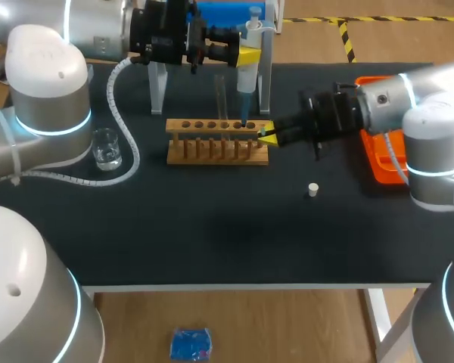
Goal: Invert the test tube, pick up the pipette, mount the tip to pipette, aspirate from beaker and dispense into the tube, eject the tip, return the pipette, and cap with the stopper.
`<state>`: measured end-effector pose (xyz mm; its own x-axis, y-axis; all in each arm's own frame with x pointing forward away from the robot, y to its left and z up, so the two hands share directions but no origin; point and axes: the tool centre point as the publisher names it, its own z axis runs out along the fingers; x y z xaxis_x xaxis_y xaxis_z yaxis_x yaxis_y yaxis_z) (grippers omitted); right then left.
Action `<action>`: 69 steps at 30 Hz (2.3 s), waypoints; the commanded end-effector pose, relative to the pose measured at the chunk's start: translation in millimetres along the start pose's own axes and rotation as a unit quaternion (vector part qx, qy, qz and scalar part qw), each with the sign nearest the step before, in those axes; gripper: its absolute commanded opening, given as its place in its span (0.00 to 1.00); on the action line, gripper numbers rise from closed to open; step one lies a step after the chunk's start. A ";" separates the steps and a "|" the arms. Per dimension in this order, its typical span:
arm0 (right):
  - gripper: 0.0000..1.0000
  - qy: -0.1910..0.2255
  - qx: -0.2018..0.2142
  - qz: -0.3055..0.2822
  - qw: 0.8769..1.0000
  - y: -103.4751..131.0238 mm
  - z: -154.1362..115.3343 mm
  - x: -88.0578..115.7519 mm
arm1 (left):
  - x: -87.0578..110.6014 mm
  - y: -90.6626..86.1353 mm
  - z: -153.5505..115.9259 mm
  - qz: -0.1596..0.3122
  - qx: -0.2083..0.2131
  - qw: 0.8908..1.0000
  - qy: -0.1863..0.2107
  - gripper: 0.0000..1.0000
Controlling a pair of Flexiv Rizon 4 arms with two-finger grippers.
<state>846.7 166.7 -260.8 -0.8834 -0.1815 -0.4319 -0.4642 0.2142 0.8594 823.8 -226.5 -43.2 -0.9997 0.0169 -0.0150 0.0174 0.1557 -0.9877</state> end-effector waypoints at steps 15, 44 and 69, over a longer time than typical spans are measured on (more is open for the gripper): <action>0.00 0.011 0.011 0.002 1.000 -0.5 19.9 -14.6 | 0.6 0.5 0.4 0.001 0.003 1.000 -0.001 0.00; 0.00 0.019 -0.010 -0.001 1.000 14.7 25.4 -11.9 | 0.6 0.5 0.4 0.001 0.003 1.000 -0.001 0.00; 0.00 0.022 -0.034 0.029 0.999 23.2 25.9 -4.6 | 0.6 0.5 0.4 0.001 0.003 1.000 -0.001 0.00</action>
<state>839.8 199.0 -247.9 -0.9038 -0.2119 -0.3719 -0.4077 0.1619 0.8987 823.7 -226.7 -41.6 -0.9997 0.0173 -0.0157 0.0181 0.1538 -0.9879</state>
